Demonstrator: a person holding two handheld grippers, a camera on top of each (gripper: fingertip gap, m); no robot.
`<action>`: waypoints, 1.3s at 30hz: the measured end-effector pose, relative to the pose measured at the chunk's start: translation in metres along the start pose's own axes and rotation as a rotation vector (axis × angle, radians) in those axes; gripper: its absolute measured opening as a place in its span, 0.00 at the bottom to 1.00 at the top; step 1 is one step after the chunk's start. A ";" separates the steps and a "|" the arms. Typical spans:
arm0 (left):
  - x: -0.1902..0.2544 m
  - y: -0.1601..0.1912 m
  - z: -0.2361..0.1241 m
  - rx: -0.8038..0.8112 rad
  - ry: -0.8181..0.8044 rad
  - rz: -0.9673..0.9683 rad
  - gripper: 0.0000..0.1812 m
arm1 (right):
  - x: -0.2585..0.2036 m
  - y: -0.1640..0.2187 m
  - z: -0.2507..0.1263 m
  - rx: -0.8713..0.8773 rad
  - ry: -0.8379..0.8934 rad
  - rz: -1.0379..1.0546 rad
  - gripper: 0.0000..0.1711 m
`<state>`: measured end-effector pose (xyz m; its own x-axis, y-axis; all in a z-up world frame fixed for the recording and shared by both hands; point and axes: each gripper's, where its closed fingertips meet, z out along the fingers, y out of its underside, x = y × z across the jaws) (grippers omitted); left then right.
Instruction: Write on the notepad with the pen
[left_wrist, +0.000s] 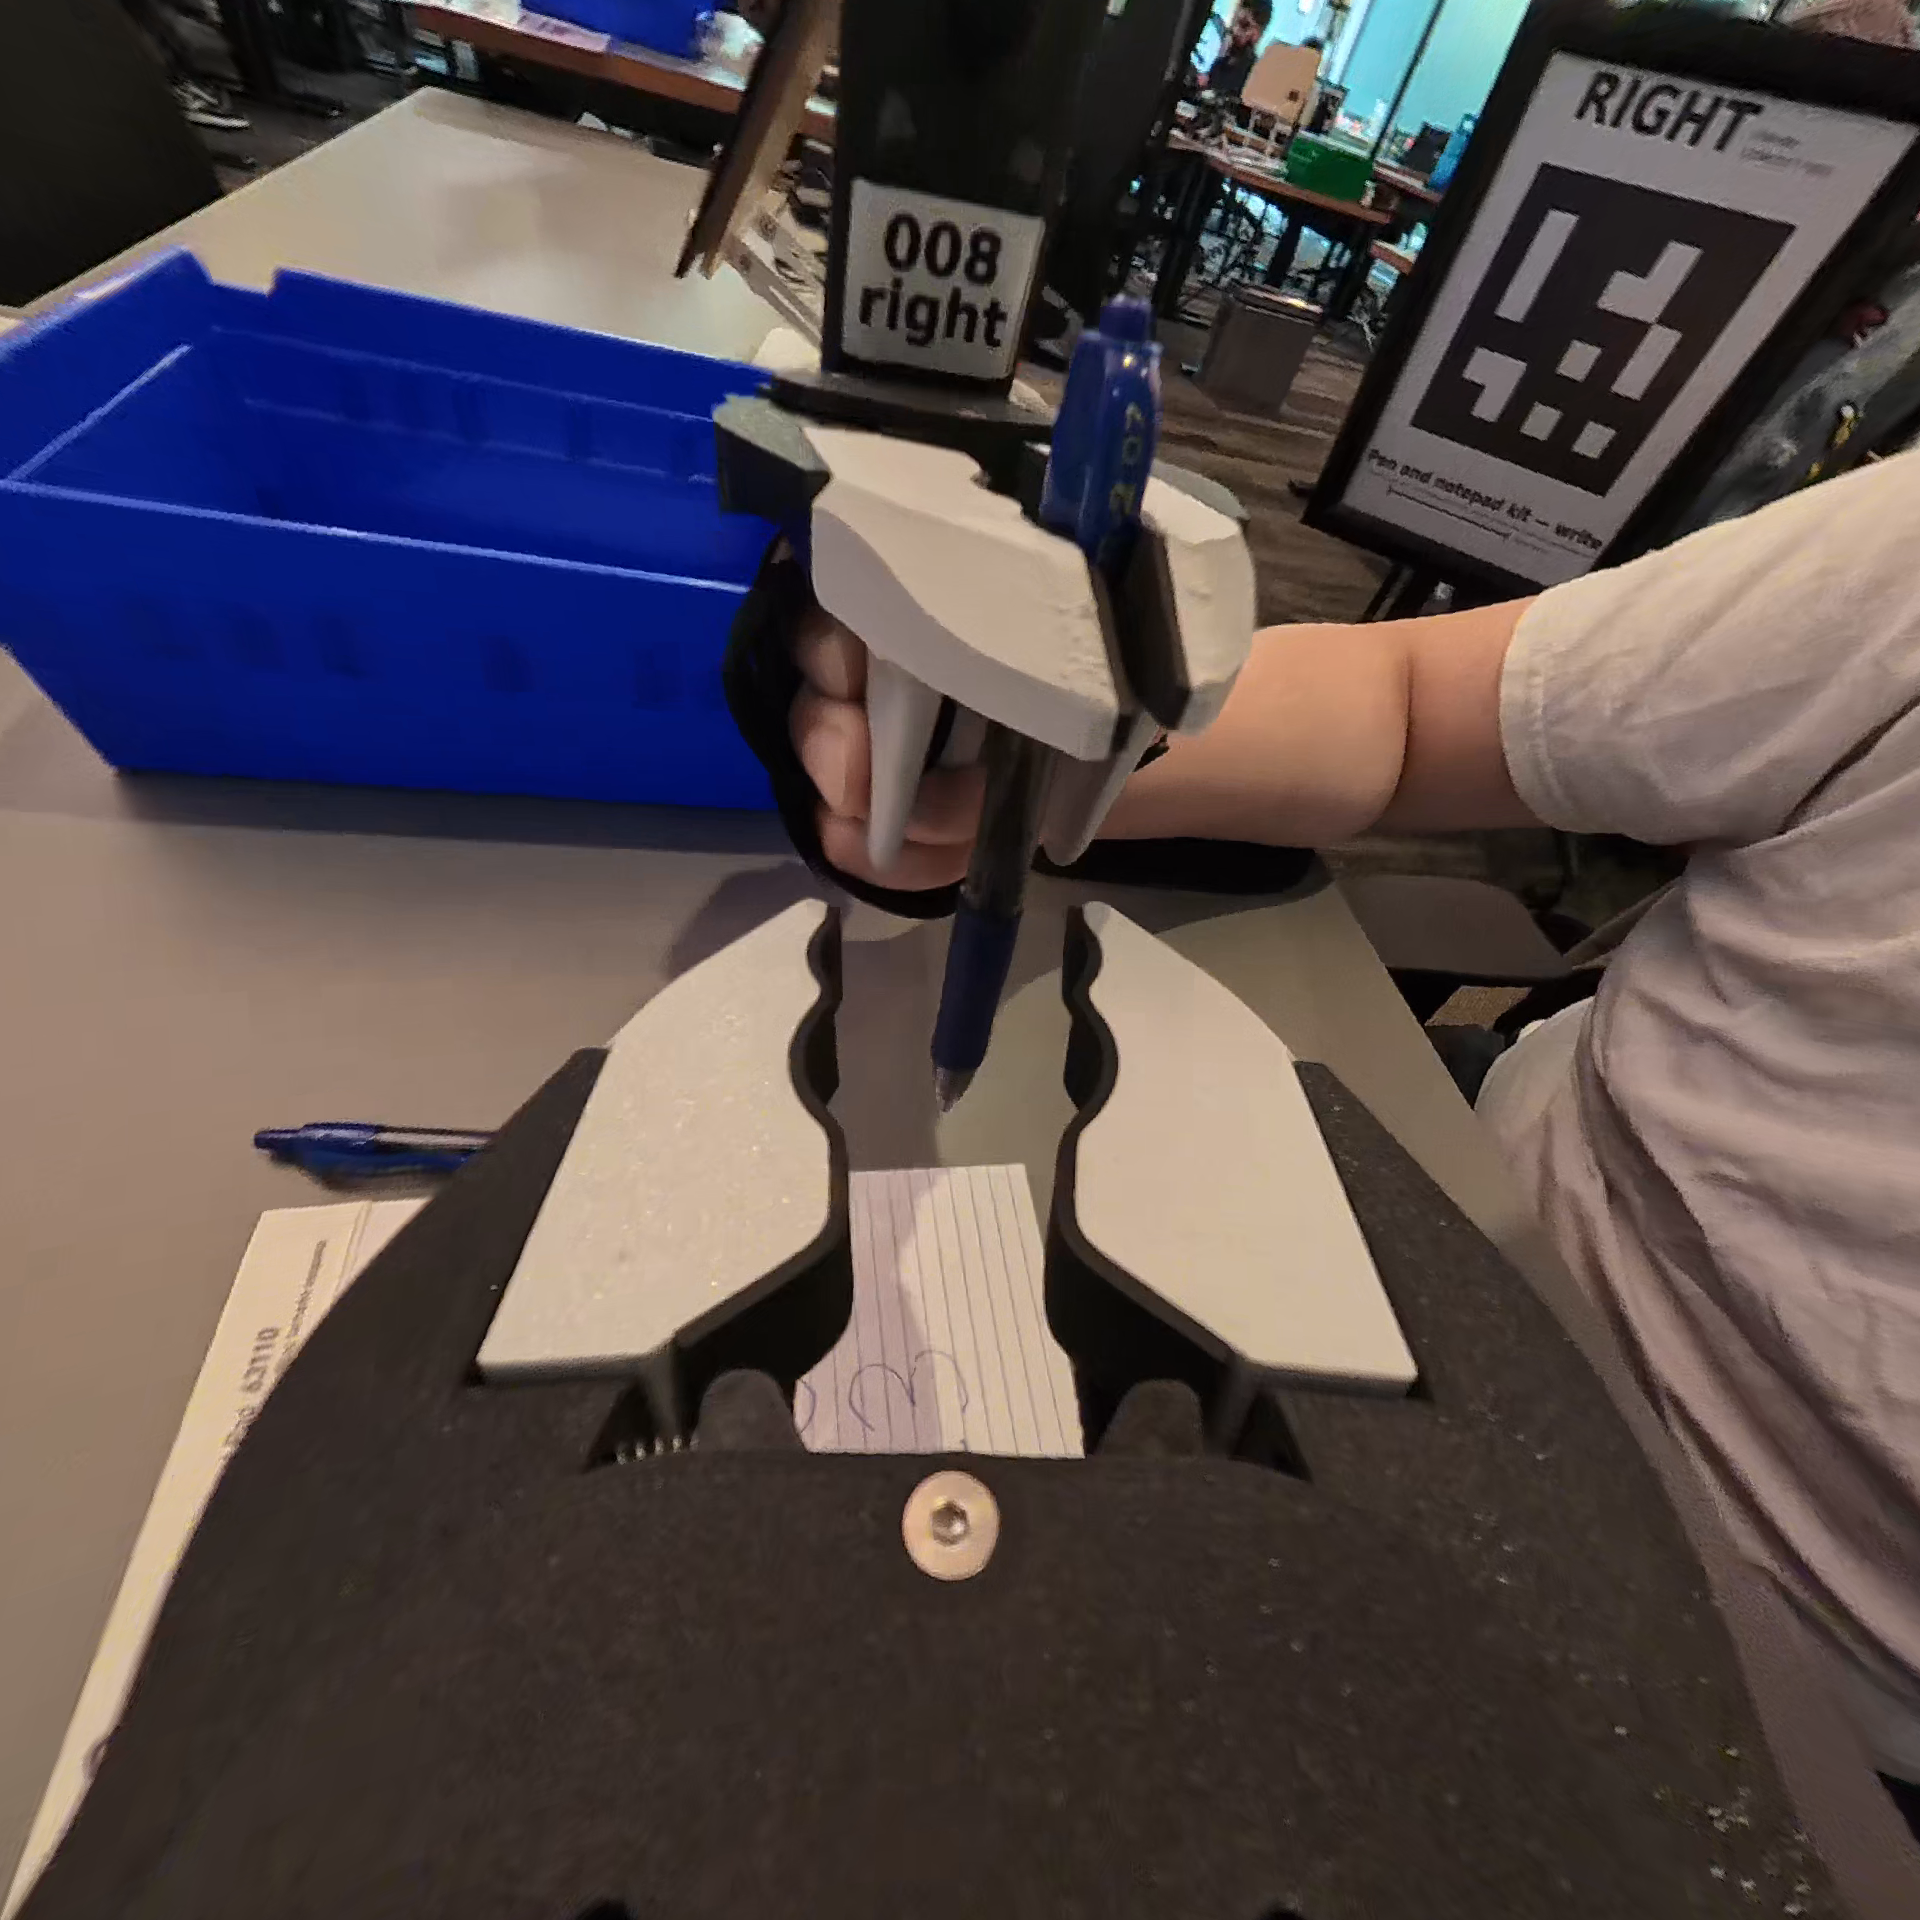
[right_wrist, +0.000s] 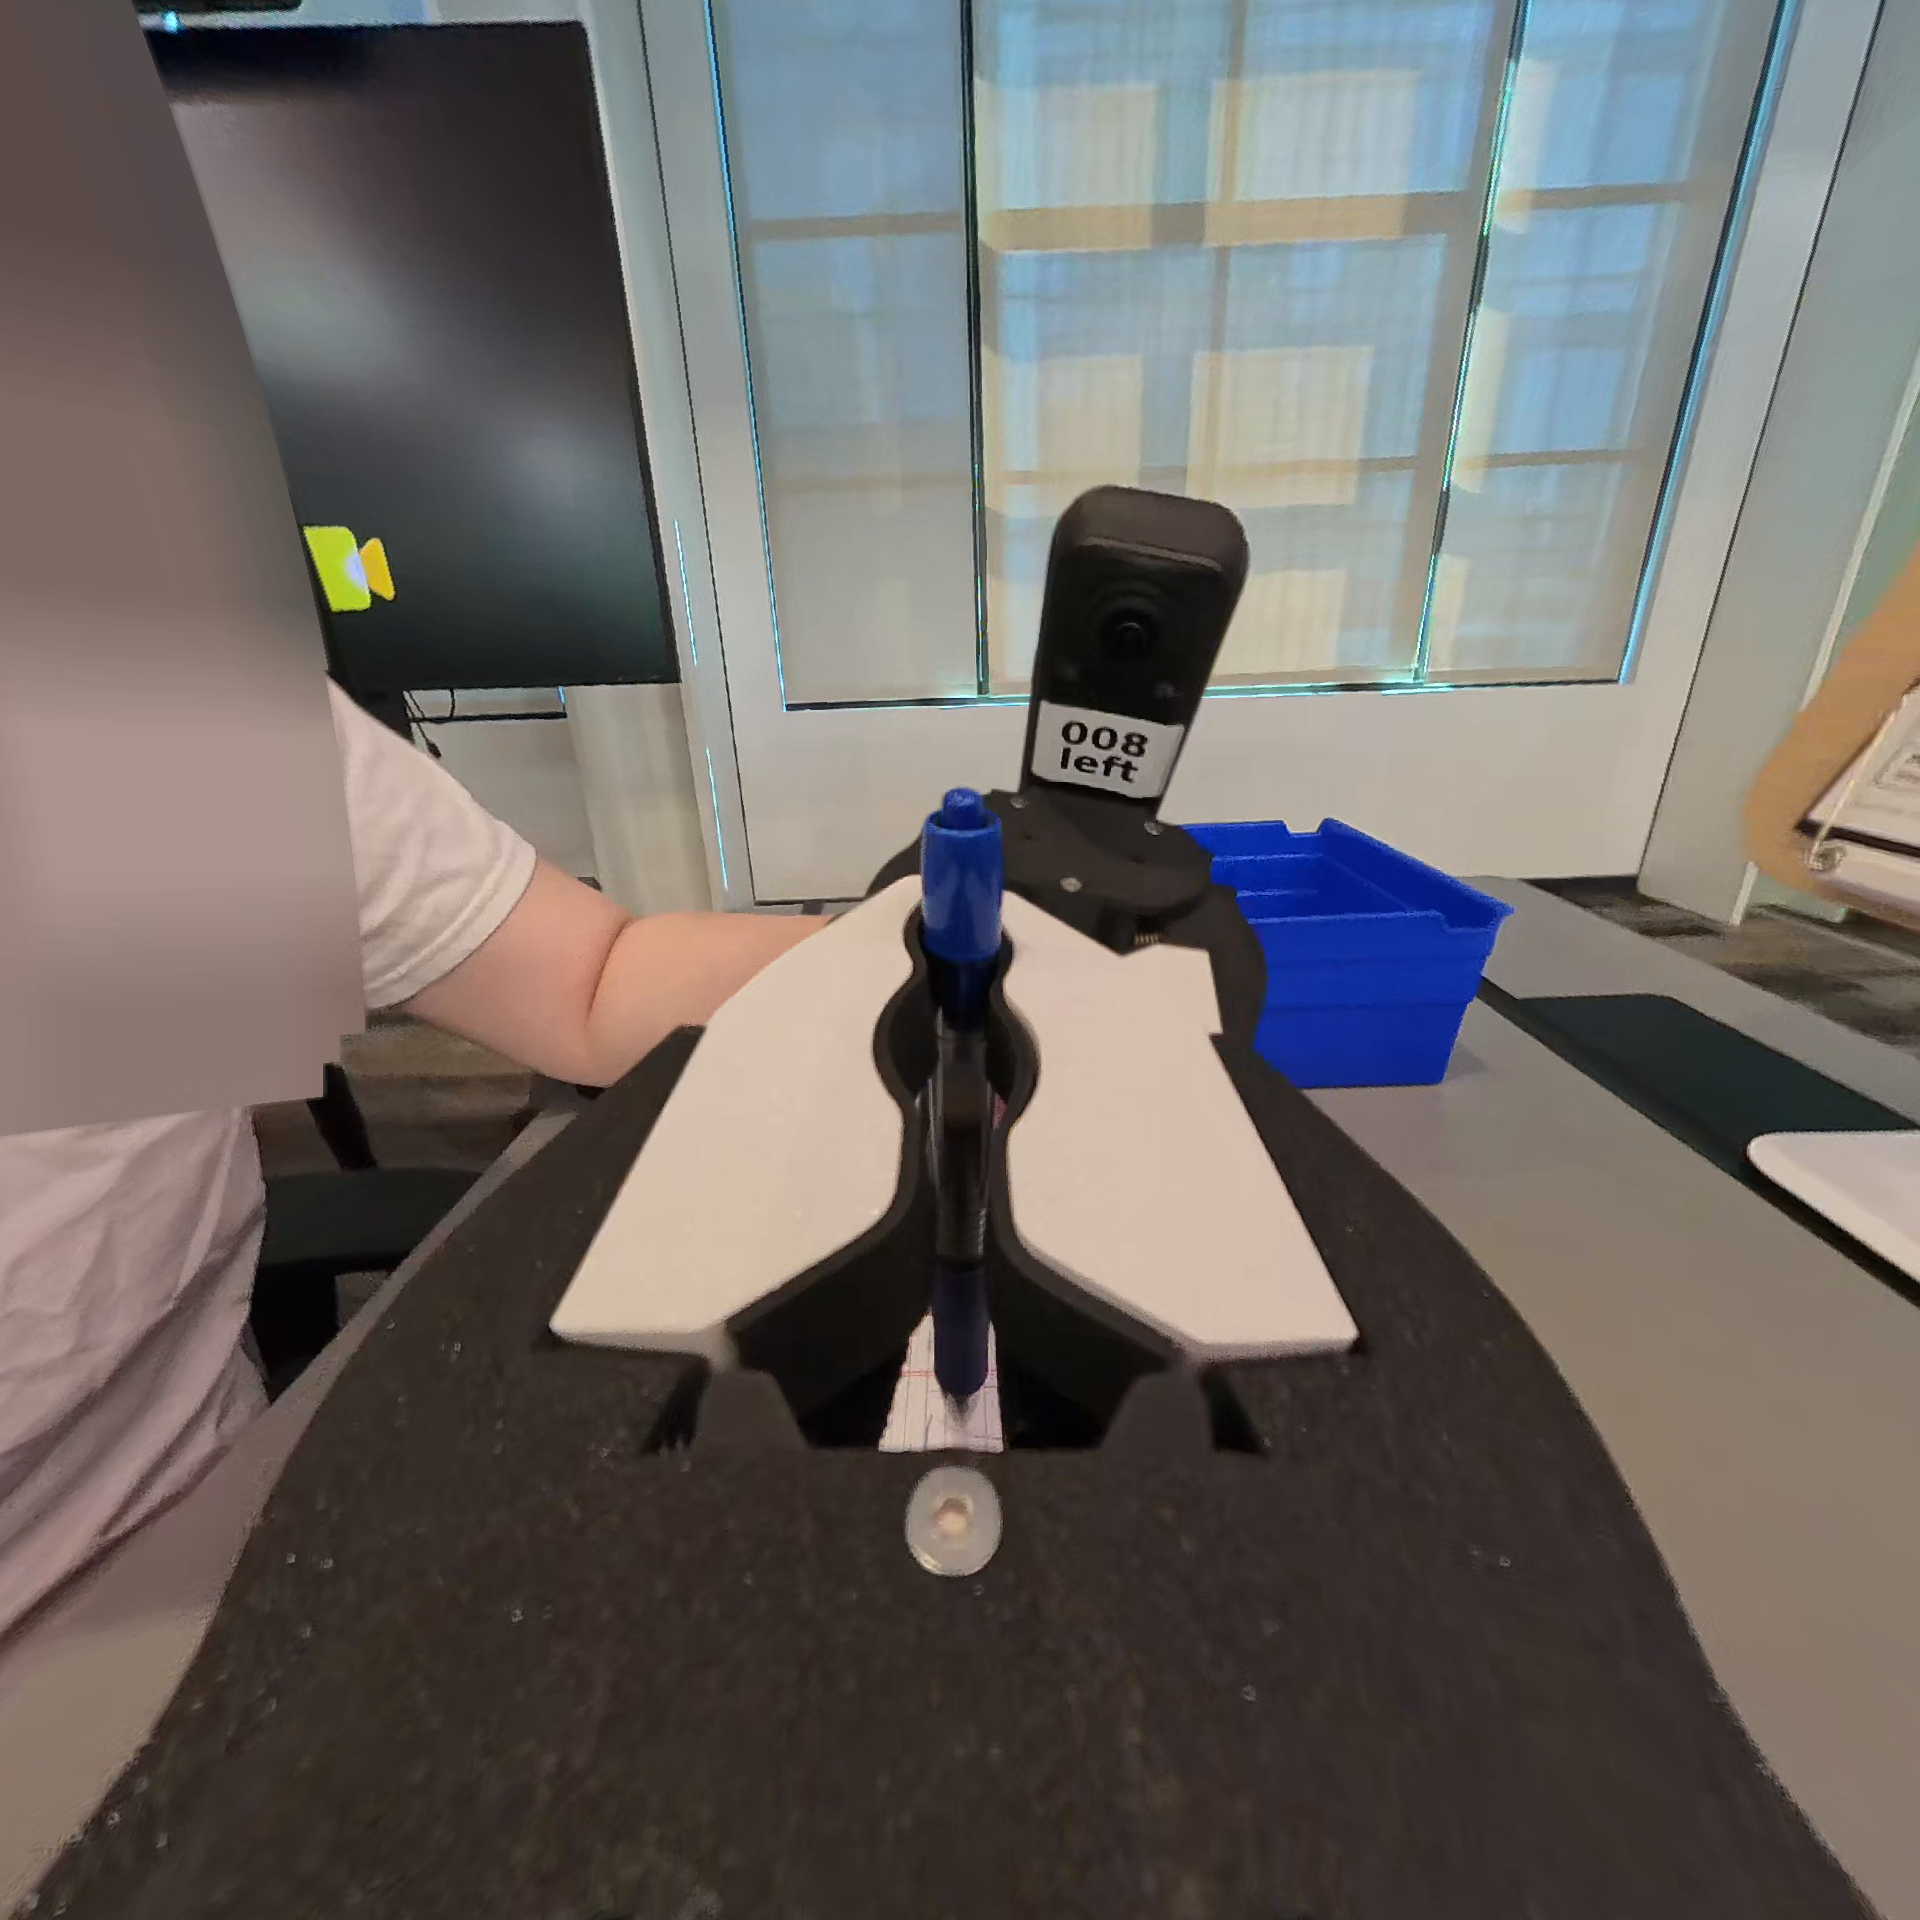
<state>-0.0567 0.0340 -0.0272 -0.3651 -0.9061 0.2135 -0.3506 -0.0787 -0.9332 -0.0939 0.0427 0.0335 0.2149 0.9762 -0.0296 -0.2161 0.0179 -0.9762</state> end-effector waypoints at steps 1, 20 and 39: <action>0.003 0.003 0.004 -0.015 0.007 0.017 0.22 | -0.004 0.001 0.002 -0.014 -0.012 -0.022 0.02; 0.020 0.008 0.011 -0.033 0.056 0.155 0.06 | -0.010 0.006 0.004 -0.108 -0.002 -0.137 0.07; 0.013 0.016 0.013 -0.072 0.037 0.119 0.07 | -0.006 0.003 0.005 -0.108 0.008 0.013 0.03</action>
<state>-0.0558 0.0150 -0.0430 -0.4385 -0.8914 0.1147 -0.3633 0.0591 -0.9298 -0.1004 0.0380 0.0316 0.2201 0.9745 -0.0432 -0.1155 -0.0180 -0.9931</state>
